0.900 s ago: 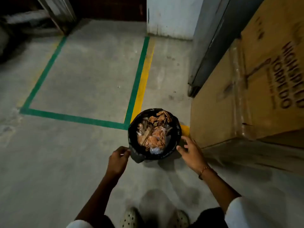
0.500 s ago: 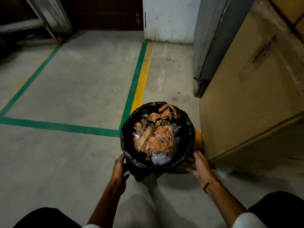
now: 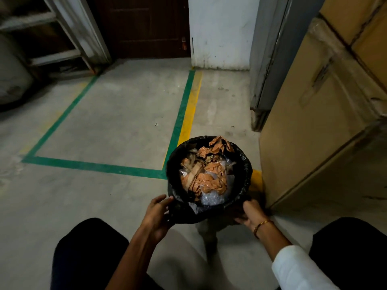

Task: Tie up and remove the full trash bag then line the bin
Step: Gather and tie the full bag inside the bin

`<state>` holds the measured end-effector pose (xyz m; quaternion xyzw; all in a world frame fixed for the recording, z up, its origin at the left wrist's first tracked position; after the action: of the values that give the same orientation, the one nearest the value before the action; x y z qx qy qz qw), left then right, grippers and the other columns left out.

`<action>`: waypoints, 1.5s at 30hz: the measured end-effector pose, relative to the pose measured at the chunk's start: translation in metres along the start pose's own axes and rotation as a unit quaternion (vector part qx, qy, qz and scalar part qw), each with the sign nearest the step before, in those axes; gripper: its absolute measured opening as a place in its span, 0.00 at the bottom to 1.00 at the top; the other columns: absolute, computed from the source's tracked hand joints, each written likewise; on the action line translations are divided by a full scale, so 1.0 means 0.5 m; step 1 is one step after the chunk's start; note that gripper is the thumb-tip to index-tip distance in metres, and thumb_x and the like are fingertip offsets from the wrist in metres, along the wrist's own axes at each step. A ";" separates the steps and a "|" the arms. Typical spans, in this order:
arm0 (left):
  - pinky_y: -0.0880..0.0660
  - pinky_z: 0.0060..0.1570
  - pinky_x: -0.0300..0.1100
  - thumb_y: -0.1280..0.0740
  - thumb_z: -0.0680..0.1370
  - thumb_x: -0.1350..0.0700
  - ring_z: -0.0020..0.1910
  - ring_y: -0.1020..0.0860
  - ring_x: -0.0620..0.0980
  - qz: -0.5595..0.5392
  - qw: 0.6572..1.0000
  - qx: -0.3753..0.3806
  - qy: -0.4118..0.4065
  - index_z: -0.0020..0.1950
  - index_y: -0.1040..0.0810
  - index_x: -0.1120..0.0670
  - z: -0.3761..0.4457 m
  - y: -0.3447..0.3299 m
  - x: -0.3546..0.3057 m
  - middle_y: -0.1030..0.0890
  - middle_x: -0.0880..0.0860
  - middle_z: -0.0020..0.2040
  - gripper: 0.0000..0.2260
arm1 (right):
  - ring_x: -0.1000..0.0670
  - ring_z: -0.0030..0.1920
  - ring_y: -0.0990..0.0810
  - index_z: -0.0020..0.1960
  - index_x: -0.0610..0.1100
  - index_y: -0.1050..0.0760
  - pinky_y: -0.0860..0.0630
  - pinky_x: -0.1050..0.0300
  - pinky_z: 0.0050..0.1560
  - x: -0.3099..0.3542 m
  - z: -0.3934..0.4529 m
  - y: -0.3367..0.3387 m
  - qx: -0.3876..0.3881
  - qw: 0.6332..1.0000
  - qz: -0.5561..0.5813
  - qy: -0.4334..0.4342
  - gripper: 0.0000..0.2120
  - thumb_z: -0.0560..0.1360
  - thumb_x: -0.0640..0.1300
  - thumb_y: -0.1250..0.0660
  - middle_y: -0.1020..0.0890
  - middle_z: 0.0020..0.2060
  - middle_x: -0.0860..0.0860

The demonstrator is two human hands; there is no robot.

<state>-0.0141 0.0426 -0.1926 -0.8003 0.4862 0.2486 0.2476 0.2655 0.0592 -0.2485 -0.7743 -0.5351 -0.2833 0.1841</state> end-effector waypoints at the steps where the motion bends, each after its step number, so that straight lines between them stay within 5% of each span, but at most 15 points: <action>1: 0.22 0.42 0.50 0.36 0.79 0.60 0.52 0.22 0.60 -0.007 1.000 0.017 0.016 0.66 0.29 0.58 -0.007 -0.002 0.012 0.22 0.64 0.59 0.15 | 0.39 0.51 0.24 0.63 0.42 0.31 0.24 0.43 0.44 -0.010 -0.003 0.002 -0.006 1.000 0.005 -0.010 0.15 0.79 0.36 0.47 0.23 0.56 0.40; 4: 0.21 0.46 0.50 0.39 0.79 0.60 0.54 0.21 0.61 -0.072 0.996 0.039 0.029 0.62 0.23 0.62 -0.019 -0.012 0.036 0.20 0.64 0.59 0.13 | 0.39 0.45 0.24 0.64 0.41 0.32 0.25 0.36 0.50 -0.039 -0.015 -0.009 0.009 0.998 0.038 -0.047 0.14 0.80 0.35 0.47 0.23 0.49 0.40; 9: 0.19 0.40 0.49 0.35 0.77 0.62 0.54 0.20 0.61 -0.127 0.991 0.049 0.003 0.65 0.26 0.60 -0.011 -0.009 0.022 0.20 0.64 0.61 0.17 | 0.35 0.58 0.26 0.69 0.42 0.33 0.25 0.37 0.46 -0.043 -0.025 -0.050 0.018 0.995 0.087 -0.050 0.21 0.78 0.32 0.47 0.25 0.63 0.38; 12: 0.24 0.38 0.46 0.32 0.75 0.62 0.49 0.21 0.57 -0.077 0.997 0.022 -0.020 0.63 0.27 0.57 -0.009 0.012 0.014 0.21 0.62 0.59 0.17 | 0.38 0.53 0.25 0.69 0.39 0.33 0.27 0.39 0.49 -0.047 -0.030 -0.041 0.005 0.993 0.109 -0.042 0.22 0.77 0.28 0.48 0.24 0.60 0.37; 16: 0.27 0.47 0.47 0.36 0.76 0.67 0.43 0.23 0.52 -0.112 0.991 -0.061 -0.033 0.62 0.32 0.51 -0.004 0.047 0.014 0.21 0.56 0.47 0.18 | 0.39 0.52 0.24 0.63 0.39 0.30 0.29 0.41 0.56 -0.031 -0.046 0.004 -0.018 0.982 0.188 -0.025 0.17 0.79 0.30 0.48 0.26 0.66 0.37; 20: 0.29 0.40 0.43 0.39 0.77 0.68 0.38 0.26 0.50 -0.148 0.986 -0.073 -0.032 0.63 0.33 0.52 -0.007 0.030 0.004 0.24 0.55 0.44 0.18 | 0.44 0.47 0.23 0.55 0.43 0.25 0.27 0.49 0.44 0.010 -0.078 0.036 -0.019 0.964 0.266 0.009 0.12 0.80 0.36 0.46 0.24 0.59 0.42; 22: 0.30 0.35 0.42 0.39 0.77 0.67 0.37 0.27 0.50 -0.149 0.986 -0.069 -0.016 0.60 0.30 0.54 -0.010 0.012 0.001 0.25 0.56 0.45 0.14 | 0.45 0.48 0.21 0.63 0.44 0.25 0.25 0.49 0.43 0.026 -0.088 0.038 0.006 0.960 0.279 0.016 0.14 0.80 0.40 0.43 0.22 0.59 0.43; 25: 0.31 0.29 0.38 0.37 0.77 0.57 0.34 0.25 0.51 -0.108 0.993 -0.022 0.034 0.54 0.23 0.56 -0.028 -0.019 0.001 0.21 0.56 0.42 0.08 | 0.41 0.56 0.20 0.65 0.44 0.25 0.23 0.46 0.43 0.035 -0.103 0.031 0.057 0.969 0.239 -0.037 0.16 0.79 0.46 0.37 0.19 0.59 0.41; 28: 0.31 0.27 0.35 0.38 0.78 0.45 0.33 0.22 0.49 -0.012 0.997 0.028 0.070 0.49 0.20 0.54 -0.045 -0.046 -0.003 0.18 0.54 0.41 0.14 | 0.40 0.54 0.17 0.59 0.41 0.22 0.21 0.46 0.47 0.048 -0.124 0.025 0.111 0.984 0.128 -0.062 0.14 0.77 0.47 0.33 0.16 0.54 0.39; 32: 0.38 0.27 0.36 0.34 0.78 0.53 0.30 0.30 0.50 0.108 0.992 -0.062 -0.020 0.48 0.24 0.57 -0.025 -0.019 -0.031 0.25 0.57 0.36 0.08 | 0.44 0.43 0.14 0.60 0.34 0.23 0.17 0.50 0.43 0.072 -0.122 0.036 0.105 0.994 0.007 -0.010 0.15 0.77 0.42 0.33 0.14 0.45 0.40; 38: 0.31 0.34 0.41 0.40 0.80 0.56 0.36 0.27 0.50 -0.088 0.995 -0.035 -0.011 0.44 0.25 0.54 -0.025 -0.007 -0.052 0.24 0.54 0.39 0.06 | 0.42 0.51 0.20 0.57 0.43 0.24 0.21 0.47 0.40 0.104 -0.115 0.066 0.078 0.980 0.178 -0.040 0.11 0.75 0.44 0.31 0.18 0.51 0.41; 42: 0.26 0.38 0.45 0.42 0.81 0.54 0.39 0.23 0.52 -0.136 0.991 -0.005 -0.015 0.56 0.24 0.56 -0.022 -0.013 -0.060 0.20 0.56 0.45 0.10 | 0.40 0.48 0.22 0.58 0.41 0.25 0.25 0.43 0.60 0.121 -0.119 0.046 0.066 0.966 0.248 -0.036 0.13 0.75 0.42 0.30 0.20 0.51 0.39; 45: 0.21 0.40 0.44 0.39 0.80 0.50 0.39 0.18 0.53 -0.133 0.990 0.049 -0.005 0.60 0.21 0.56 -0.027 -0.030 -0.056 0.17 0.56 0.49 0.14 | 0.40 0.51 0.20 0.58 0.42 0.23 0.23 0.43 0.52 0.117 -0.127 0.027 0.096 0.974 0.200 -0.032 0.12 0.75 0.43 0.32 0.18 0.53 0.40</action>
<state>-0.0100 0.0583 -0.1620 -0.8436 0.3854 0.1935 0.3201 0.2782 0.0594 -0.1619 -0.8532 -0.3994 -0.1631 0.2932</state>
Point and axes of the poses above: each hand's wrist, its own z-axis towards the middle knuckle, its own y-axis out of the back of the hand, x = y × z, the point moved 6 cm from there along z, towards the middle knuckle
